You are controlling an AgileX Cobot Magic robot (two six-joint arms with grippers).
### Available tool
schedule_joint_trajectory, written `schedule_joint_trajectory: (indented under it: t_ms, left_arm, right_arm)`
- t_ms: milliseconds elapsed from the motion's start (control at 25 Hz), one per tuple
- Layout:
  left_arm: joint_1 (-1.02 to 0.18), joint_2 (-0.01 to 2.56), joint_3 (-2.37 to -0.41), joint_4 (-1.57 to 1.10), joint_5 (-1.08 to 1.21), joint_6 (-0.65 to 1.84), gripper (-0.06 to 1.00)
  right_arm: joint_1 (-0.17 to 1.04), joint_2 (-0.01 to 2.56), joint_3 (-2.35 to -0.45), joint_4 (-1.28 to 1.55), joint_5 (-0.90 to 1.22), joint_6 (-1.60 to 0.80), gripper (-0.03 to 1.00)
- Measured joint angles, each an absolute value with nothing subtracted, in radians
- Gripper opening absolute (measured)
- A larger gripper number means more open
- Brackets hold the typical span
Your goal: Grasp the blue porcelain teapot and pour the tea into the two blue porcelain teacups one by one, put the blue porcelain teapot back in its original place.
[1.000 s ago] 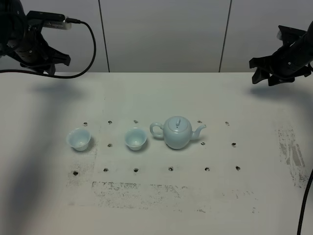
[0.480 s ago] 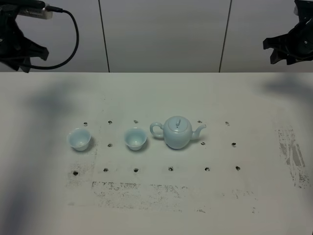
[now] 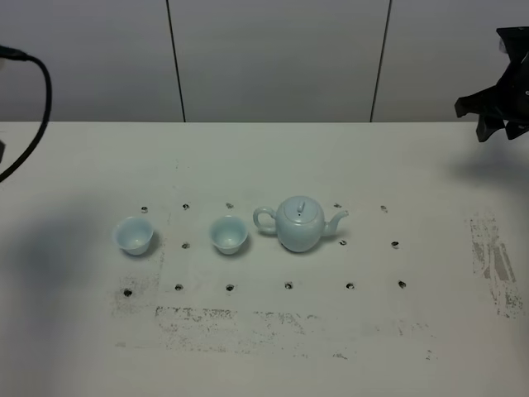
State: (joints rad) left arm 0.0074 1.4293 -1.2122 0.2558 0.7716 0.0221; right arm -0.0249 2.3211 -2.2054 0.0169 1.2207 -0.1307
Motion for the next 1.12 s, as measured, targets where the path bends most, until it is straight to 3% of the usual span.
schedule_joint_trajectory:
  t_ms: [280,720,1120]
  left_arm:
    - [0.007,1.034,-0.947,0.258,0.848,-0.033,0.29]
    - [0.007,0.424,-0.769,0.121,1.010,-0.015,0.29]
    - [0.007,0.167,-0.553,-0.087,1.035,0.103,0.29]
  right_arm:
    - [-0.006,2.148,-1.949,0.008,1.167,-0.130,0.43]
    - [-0.005,1.920,-1.559,0.009,0.851,-0.121,0.43]
    - [0.057,1.858,-1.382,0.017,0.703,-0.201,0.43]
